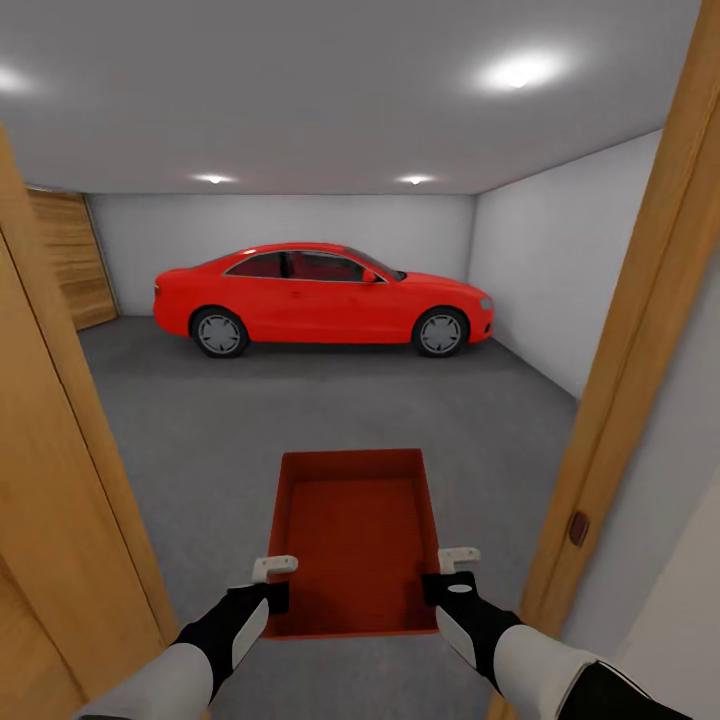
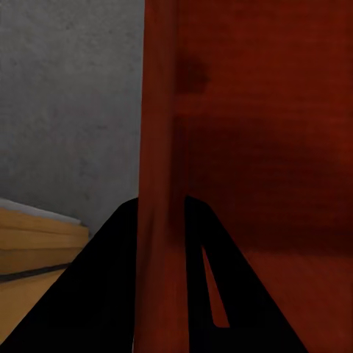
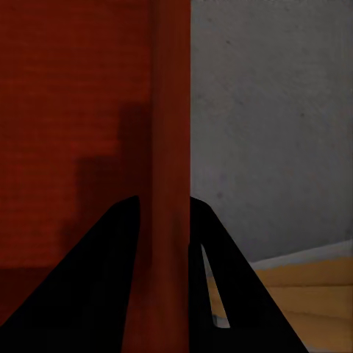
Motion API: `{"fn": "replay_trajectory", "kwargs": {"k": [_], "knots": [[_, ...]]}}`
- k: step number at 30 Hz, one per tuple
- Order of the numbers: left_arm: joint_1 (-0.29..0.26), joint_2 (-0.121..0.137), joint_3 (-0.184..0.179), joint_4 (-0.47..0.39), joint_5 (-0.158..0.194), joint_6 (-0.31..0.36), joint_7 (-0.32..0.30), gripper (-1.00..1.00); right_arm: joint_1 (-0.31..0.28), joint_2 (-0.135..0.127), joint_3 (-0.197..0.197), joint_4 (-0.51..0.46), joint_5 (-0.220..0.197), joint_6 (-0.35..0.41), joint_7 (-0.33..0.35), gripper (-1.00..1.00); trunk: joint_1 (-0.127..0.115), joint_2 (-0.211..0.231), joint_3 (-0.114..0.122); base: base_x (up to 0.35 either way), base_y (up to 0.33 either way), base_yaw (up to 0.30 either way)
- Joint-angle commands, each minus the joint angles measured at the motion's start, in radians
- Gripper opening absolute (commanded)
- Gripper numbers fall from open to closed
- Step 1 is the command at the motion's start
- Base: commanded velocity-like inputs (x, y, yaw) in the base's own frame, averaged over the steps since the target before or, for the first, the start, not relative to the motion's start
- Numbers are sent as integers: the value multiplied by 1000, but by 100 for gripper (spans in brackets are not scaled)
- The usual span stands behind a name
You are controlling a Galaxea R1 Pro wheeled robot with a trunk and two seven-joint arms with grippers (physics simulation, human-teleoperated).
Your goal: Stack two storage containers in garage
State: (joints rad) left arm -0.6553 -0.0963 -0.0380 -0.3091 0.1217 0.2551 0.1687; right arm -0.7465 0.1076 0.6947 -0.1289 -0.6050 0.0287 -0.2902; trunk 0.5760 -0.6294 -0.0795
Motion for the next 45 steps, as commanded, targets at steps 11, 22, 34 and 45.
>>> {"fn": "replay_trajectory", "kwargs": {"k": [11, 22, 34, 45], "knots": [[-1, 0, 18, -5, -16, -27, 9, -100, -1, 0, -4, 12, -19, 2, -1, -100, 0, -2, -2, 280, 0, 1], [-1, 0, 18, -5, -16, -27, 9, -100, -1, -1, -4, 12, -19, 2, -1, -100, 0, -2, -2, 321, 0, 0], [-1, 1, 18, -5, -15, -26, 9, -100, -1, -1, -4, 12, -19, 2, -1, -100, 0, -2, -2, 321, 0, 0], [-1, 1, 18, -5, -14, -23, 9, -100, -1, -1, -4, 12, -19, 2, -1, -100, 0, -2, -2, 321, 0, 0]]}}
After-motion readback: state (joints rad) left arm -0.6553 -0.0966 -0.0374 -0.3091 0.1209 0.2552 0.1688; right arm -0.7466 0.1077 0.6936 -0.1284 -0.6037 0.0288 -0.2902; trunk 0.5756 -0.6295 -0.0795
